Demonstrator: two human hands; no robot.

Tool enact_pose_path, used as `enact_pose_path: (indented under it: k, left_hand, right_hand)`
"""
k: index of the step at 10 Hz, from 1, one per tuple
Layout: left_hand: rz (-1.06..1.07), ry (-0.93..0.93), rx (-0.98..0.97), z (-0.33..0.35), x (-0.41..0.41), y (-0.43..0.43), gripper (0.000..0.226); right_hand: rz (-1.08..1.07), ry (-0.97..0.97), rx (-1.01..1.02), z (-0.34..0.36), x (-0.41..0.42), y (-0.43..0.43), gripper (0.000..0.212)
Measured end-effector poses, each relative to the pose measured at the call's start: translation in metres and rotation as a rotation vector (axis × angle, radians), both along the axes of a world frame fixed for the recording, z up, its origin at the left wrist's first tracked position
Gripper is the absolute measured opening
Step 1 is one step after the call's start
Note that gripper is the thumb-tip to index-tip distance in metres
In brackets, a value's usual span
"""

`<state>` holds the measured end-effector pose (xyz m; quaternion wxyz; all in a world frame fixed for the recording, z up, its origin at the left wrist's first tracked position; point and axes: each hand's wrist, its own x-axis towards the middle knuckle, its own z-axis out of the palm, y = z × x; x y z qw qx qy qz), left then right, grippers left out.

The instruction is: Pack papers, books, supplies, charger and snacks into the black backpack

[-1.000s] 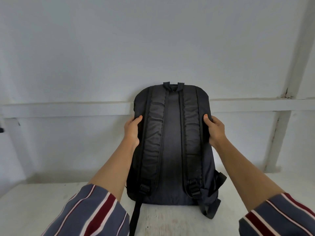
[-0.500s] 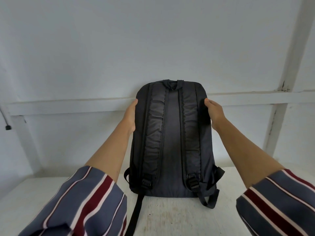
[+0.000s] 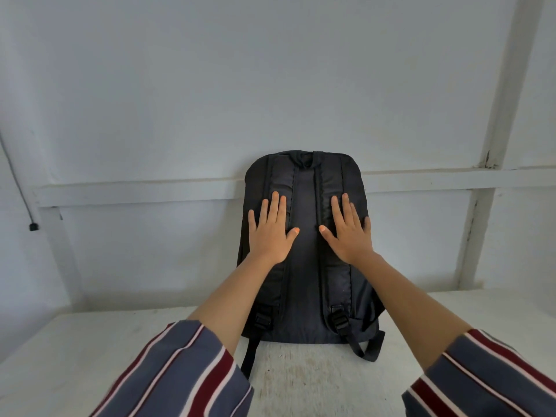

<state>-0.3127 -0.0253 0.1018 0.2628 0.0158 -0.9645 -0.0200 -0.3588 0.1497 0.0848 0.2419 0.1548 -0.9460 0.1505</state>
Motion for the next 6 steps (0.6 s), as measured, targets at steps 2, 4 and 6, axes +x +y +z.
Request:
enact_pose_path:
  k: [2, 4, 6]
  left_hand:
    - [-0.06, -0.096, 0.069, 0.015, 0.014, 0.006, 0.074]
    - [-0.09, -0.345, 0.096, 0.017, 0.039, 0.011, 0.075]
    - [-0.042, -0.368, 0.125, 0.025, 0.083, 0.022, 0.072]
  right_hand:
    - [-0.003, -0.073, 0.067, 0.016, 0.017, 0.008, 0.065]
    - [-0.022, -0.18, 0.14, 0.033, 0.05, 0.01, 0.056]
    - [0.054, -0.17, 0.144, 0.041, 0.097, 0.016, 0.051]
